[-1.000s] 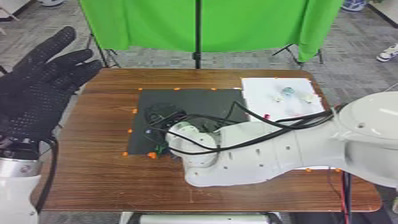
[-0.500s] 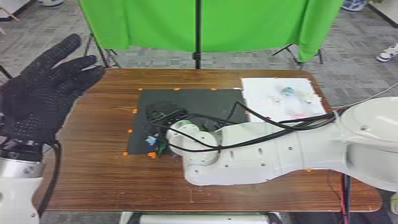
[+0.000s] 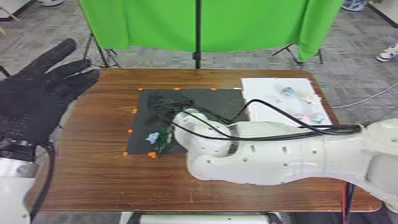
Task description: Arrange flowers
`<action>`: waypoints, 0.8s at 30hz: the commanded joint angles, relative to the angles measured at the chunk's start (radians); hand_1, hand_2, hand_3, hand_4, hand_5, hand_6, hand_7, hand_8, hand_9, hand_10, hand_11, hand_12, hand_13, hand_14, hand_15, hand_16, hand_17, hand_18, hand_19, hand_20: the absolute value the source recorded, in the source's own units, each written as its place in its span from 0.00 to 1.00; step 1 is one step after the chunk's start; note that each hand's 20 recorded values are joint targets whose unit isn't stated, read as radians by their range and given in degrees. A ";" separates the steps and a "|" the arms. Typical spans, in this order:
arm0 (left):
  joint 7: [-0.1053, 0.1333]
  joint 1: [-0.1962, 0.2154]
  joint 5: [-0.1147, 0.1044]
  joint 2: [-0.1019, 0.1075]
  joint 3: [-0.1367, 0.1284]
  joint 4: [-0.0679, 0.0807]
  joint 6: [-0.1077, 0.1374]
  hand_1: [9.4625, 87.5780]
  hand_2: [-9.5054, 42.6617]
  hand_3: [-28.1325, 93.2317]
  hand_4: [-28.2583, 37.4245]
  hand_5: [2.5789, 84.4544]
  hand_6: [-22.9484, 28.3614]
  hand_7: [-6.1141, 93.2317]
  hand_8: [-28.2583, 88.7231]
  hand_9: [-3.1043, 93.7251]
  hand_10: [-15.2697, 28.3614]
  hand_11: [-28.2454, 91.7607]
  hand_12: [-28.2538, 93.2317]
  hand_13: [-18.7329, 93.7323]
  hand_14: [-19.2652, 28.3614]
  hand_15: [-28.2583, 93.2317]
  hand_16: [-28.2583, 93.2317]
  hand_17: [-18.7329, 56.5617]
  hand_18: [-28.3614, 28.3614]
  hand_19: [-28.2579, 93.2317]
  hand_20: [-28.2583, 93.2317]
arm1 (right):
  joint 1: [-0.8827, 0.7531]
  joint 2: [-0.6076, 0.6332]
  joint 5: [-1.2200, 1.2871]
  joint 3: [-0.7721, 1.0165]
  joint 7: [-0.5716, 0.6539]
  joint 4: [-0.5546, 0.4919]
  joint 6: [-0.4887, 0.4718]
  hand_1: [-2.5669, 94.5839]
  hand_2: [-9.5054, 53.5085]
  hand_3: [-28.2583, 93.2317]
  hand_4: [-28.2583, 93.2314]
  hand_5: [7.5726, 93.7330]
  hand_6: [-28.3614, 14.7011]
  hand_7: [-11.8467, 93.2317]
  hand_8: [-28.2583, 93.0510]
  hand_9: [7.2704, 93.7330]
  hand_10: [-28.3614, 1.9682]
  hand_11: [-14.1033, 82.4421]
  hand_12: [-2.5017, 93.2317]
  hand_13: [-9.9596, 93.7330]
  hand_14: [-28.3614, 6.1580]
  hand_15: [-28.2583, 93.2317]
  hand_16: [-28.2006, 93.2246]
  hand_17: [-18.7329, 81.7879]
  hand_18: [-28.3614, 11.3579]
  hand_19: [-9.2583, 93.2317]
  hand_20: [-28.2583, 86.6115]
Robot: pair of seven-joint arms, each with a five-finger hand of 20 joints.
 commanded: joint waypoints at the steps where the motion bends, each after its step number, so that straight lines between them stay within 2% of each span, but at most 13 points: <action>1: -0.015 0.100 -0.005 -0.059 -0.004 -0.011 0.048 0.18 0.32 0.86 0.06 0.37 0.60 0.22 0.15 0.35 0.83 0.44 0.32 0.38 1.00 0.59 0.17 0.12 1.00 0.71 0.24 | -0.246 0.338 -0.043 0.299 0.002 -0.129 0.020 0.44 0.00 0.78 0.00 0.68 0.73 0.25 0.12 0.90 0.59 0.41 0.21 0.82 0.59 0.71 0.37 0.56 0.21 0.99 0.46; 2: -0.013 0.101 -0.002 -0.057 -0.003 -0.009 0.043 0.18 0.32 0.86 0.06 0.37 0.60 0.22 0.15 0.35 0.83 0.44 0.32 0.38 1.00 0.59 0.17 0.12 1.00 0.71 0.24 | -0.273 0.382 -0.047 0.329 0.014 -0.152 0.054 0.44 0.00 0.79 0.00 0.66 0.72 0.25 0.12 0.89 0.58 0.41 0.21 0.81 0.58 0.70 0.37 0.55 0.21 0.99 0.46; 3: -0.025 0.103 0.000 -0.064 -0.003 -0.011 0.041 0.18 0.32 0.86 0.06 0.37 0.60 0.23 0.15 0.35 0.83 0.44 0.32 0.38 1.00 0.59 0.17 0.12 1.00 0.71 0.24 | -0.326 0.420 -0.055 0.385 0.019 -0.169 0.061 0.43 0.00 0.79 0.00 0.66 0.72 0.25 0.13 0.88 0.58 0.41 0.21 0.81 0.57 0.70 0.37 0.55 0.21 0.99 0.45; 4: -0.025 0.099 0.000 -0.064 0.003 -0.010 0.046 0.18 0.32 0.86 0.06 0.37 0.60 0.23 0.15 0.35 0.83 0.44 0.32 0.38 1.00 0.59 0.18 0.12 1.00 0.71 0.24 | -0.359 0.454 -0.057 0.419 0.028 -0.178 0.081 0.43 0.00 0.79 0.00 0.65 0.72 0.25 0.13 0.87 0.57 0.41 0.20 0.81 0.56 0.70 0.36 0.54 0.21 0.99 0.44; 7: -0.014 0.119 0.000 -0.066 0.005 -0.015 0.054 0.18 0.32 0.86 0.06 0.37 0.60 0.22 0.15 0.35 0.83 0.44 0.32 0.38 1.00 0.59 0.18 0.12 1.00 0.71 0.24 | -0.450 0.539 -0.073 0.498 0.056 -0.196 0.135 0.42 0.00 0.80 0.00 0.64 0.70 0.25 0.13 0.85 0.57 0.40 0.20 0.79 0.54 0.70 0.36 0.53 0.21 0.99 0.43; 12: -0.006 0.148 0.003 -0.079 0.004 -0.022 0.058 0.18 0.32 0.86 0.06 0.37 0.60 0.22 0.15 0.35 0.83 0.44 0.32 0.38 1.00 0.59 0.18 0.12 1.00 0.71 0.24 | -0.552 0.620 -0.071 0.603 0.089 -0.175 0.143 0.42 0.00 0.80 0.00 0.64 0.70 0.25 0.13 0.83 0.56 0.40 0.19 0.78 0.53 0.70 0.35 0.53 0.21 0.98 0.41; 15: -0.004 0.137 0.002 -0.074 0.016 -0.018 0.065 0.18 0.32 0.86 0.06 0.37 0.60 0.23 0.15 0.35 0.83 0.44 0.32 0.38 1.00 0.59 0.17 0.12 1.00 0.71 0.24 | -0.563 0.645 -0.079 0.621 0.115 -0.145 0.142 0.41 0.00 0.81 0.00 0.61 0.68 0.25 0.13 0.82 0.53 0.39 0.19 0.78 0.52 0.70 0.35 0.53 0.20 0.99 0.41; 18: -0.021 0.102 0.005 -0.067 0.031 -0.010 0.058 0.18 0.32 0.86 0.06 0.37 0.60 0.22 0.15 0.35 0.83 0.44 0.32 0.38 1.00 0.59 0.17 0.12 1.00 0.71 0.24 | -0.539 0.674 -0.092 0.592 0.140 -0.112 0.129 0.40 0.00 0.82 0.00 0.59 0.67 0.24 0.13 0.81 0.52 0.39 0.19 0.78 0.53 0.70 0.35 0.53 0.20 0.99 0.40; 19: -0.016 0.102 0.007 -0.065 0.033 -0.010 0.056 0.18 0.32 0.86 0.06 0.37 0.60 0.22 0.15 0.35 0.83 0.44 0.32 0.38 1.00 0.59 0.18 0.12 1.00 0.71 0.24 | -0.539 0.678 -0.095 0.595 0.148 -0.102 0.117 0.40 0.00 0.82 0.00 0.58 0.67 0.24 0.13 0.81 0.52 0.39 0.19 0.79 0.53 0.71 0.35 0.53 0.20 1.00 0.40; 24: -0.020 0.087 0.008 -0.059 0.048 -0.008 0.055 0.18 0.32 0.86 0.06 0.37 0.60 0.22 0.15 0.35 0.83 0.44 0.32 0.38 1.00 0.59 0.18 0.11 1.00 0.71 0.24 | -0.596 0.716 -0.120 0.654 0.186 -0.079 0.075 0.40 0.00 0.82 0.00 0.53 0.65 0.24 0.13 0.84 0.50 0.42 0.19 0.81 0.55 0.72 0.35 0.56 0.19 1.00 0.44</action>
